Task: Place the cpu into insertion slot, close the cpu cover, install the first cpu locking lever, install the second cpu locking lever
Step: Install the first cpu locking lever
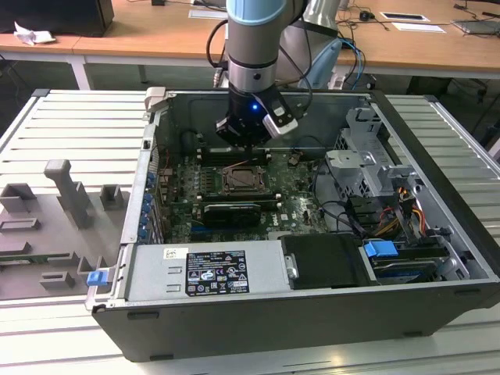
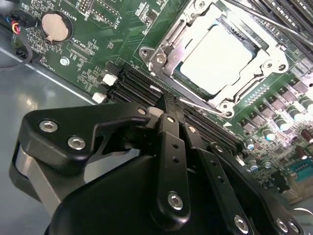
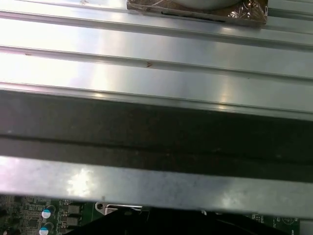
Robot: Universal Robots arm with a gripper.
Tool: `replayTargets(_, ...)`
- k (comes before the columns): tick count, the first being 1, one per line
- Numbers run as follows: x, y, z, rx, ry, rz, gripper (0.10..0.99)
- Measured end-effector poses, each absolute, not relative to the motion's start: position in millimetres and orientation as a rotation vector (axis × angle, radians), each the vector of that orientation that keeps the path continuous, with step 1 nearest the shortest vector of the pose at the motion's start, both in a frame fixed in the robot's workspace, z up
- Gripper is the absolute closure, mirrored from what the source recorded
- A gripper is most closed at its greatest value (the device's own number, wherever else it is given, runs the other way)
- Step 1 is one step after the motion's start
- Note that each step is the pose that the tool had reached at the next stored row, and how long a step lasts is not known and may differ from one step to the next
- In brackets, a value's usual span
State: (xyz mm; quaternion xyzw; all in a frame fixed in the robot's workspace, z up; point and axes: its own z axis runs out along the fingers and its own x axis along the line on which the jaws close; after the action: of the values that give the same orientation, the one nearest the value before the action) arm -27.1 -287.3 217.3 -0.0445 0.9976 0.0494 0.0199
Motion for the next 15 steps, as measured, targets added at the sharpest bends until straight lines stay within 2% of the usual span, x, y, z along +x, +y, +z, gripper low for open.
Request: replayTargets(15, -23.0, -287.3, 205.5, -0.139, 3.097, 0.125, 0.980)
